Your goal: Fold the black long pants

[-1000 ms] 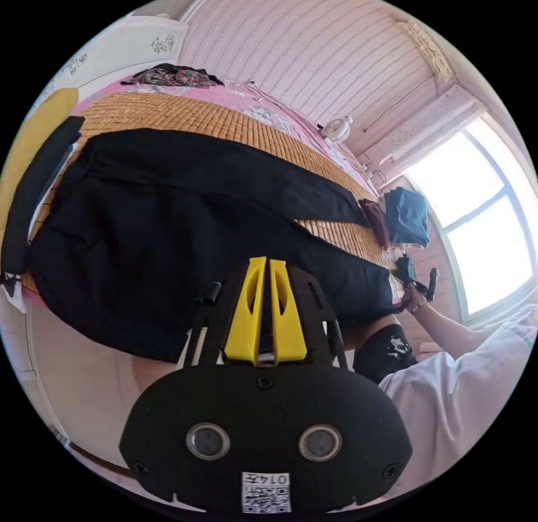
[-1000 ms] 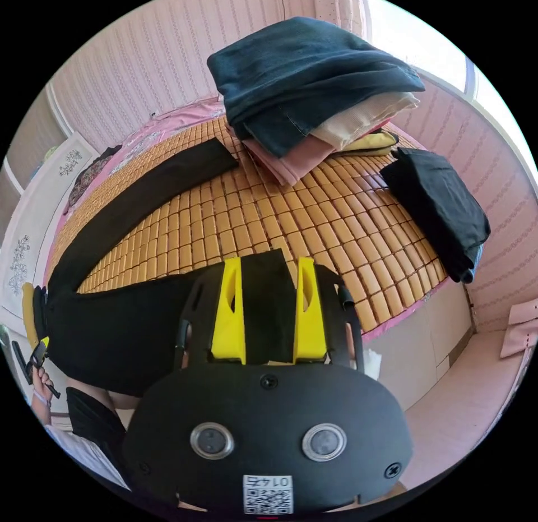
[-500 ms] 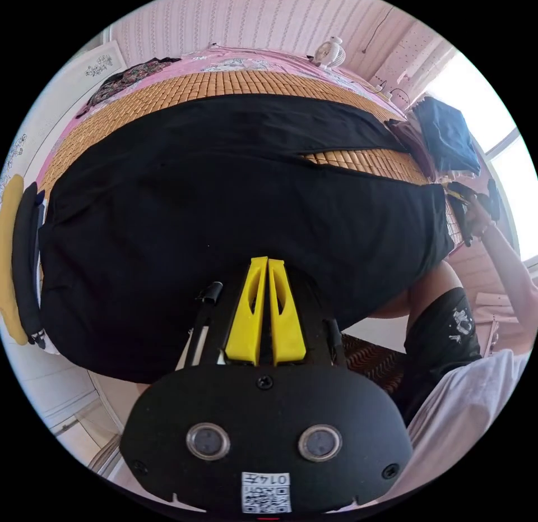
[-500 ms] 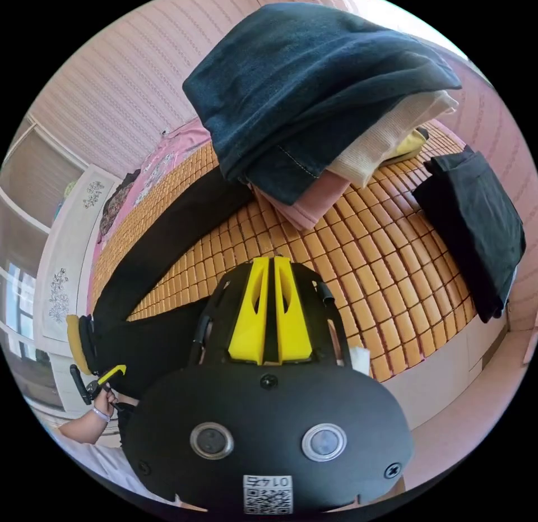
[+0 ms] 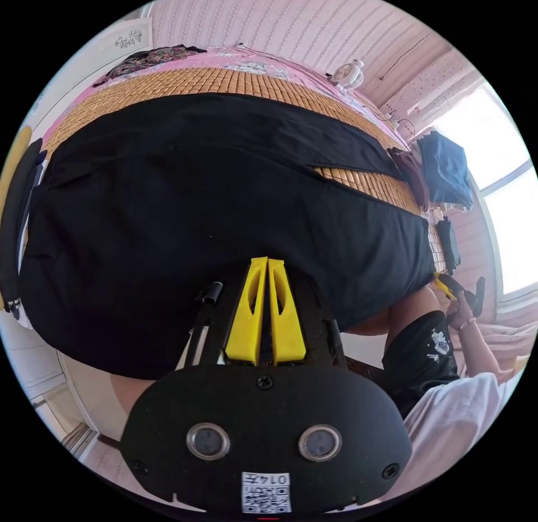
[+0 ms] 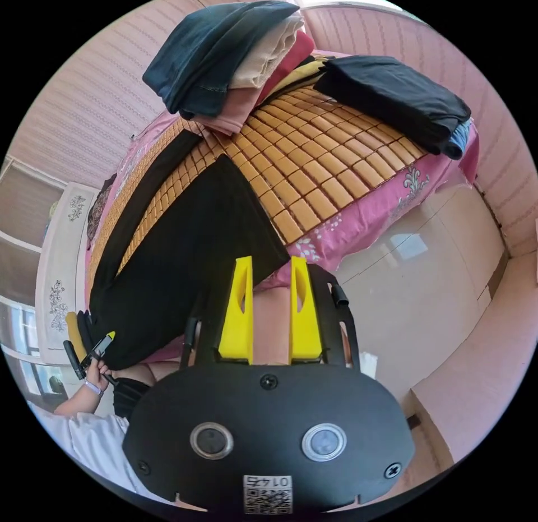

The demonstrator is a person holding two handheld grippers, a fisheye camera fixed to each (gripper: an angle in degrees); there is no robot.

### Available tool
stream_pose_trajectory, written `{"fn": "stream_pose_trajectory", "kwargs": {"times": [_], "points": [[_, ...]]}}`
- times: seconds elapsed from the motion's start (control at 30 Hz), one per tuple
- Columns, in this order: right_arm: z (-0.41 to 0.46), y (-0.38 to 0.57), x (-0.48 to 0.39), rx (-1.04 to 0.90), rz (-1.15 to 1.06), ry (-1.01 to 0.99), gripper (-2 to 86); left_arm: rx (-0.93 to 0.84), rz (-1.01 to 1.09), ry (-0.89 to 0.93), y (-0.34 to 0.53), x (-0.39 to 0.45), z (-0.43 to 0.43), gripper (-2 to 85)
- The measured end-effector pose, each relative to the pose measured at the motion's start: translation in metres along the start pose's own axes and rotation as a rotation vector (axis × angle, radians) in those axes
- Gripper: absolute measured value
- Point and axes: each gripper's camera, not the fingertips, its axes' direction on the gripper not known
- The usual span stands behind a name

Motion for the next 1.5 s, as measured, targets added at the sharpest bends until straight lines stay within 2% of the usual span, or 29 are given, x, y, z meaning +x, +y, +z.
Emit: {"fn": "stream_pose_trajectory", "kwargs": {"times": [0.07,0.2,0.27,0.37,0.63,0.77,0.97,1.13,1.23,1.3,1.33,1.5], "points": [[-0.011,-0.008,-0.003,0.016,-0.004,0.007,3.5,-0.001,0.002,-0.004,0.002,0.000,0.001,-1.0],[-0.035,-0.017,0.003,0.056,-0.016,-0.107,1.5,-0.003,-0.047,0.012,0.008,-0.004,0.003,-1.0],[-0.043,-0.016,0.007,0.094,-0.006,-0.048,1.0,-0.007,-0.062,0.017,0.012,-0.006,0.003,-1.0],[-0.028,-0.017,0.015,0.015,0.015,-0.010,0.8,0.034,-0.085,0.017,0.021,-0.013,-0.005,-1.0],[-0.023,-0.011,0.012,-0.013,0.007,-0.032,0.7,0.298,-0.499,0.076,0.096,-0.115,-0.062,0.1],[-0.024,-0.012,0.009,-0.026,0.022,-0.051,0.7,0.379,-0.705,0.081,0.151,-0.169,-0.080,7.2],[-0.026,-0.015,-0.011,-0.057,-0.004,-0.020,0.6,0.471,-0.887,0.037,0.184,-0.208,-0.092,10.9],[-0.030,-0.017,-0.037,-0.071,-0.042,0.029,0.6,0.498,-0.950,0.012,0.171,-0.219,-0.084,12.6],[-0.035,-0.021,-0.056,-0.076,-0.084,0.071,0.6,0.481,-0.987,0.006,0.161,-0.224,-0.073,9.7],[-0.039,-0.023,-0.066,-0.065,-0.093,0.073,0.6,0.294,-0.926,0.002,0.149,-0.225,-0.057,0.6],[-0.042,-0.025,-0.072,-0.048,-0.086,0.070,0.6,0.276,-0.911,-0.020,0.148,-0.224,-0.057,0.3],[-0.040,-0.022,-0.102,-0.011,-0.140,0.111,0.6,0.350,-0.701,-0.120,0.170,-0.204,-0.088,-0.9]]}}
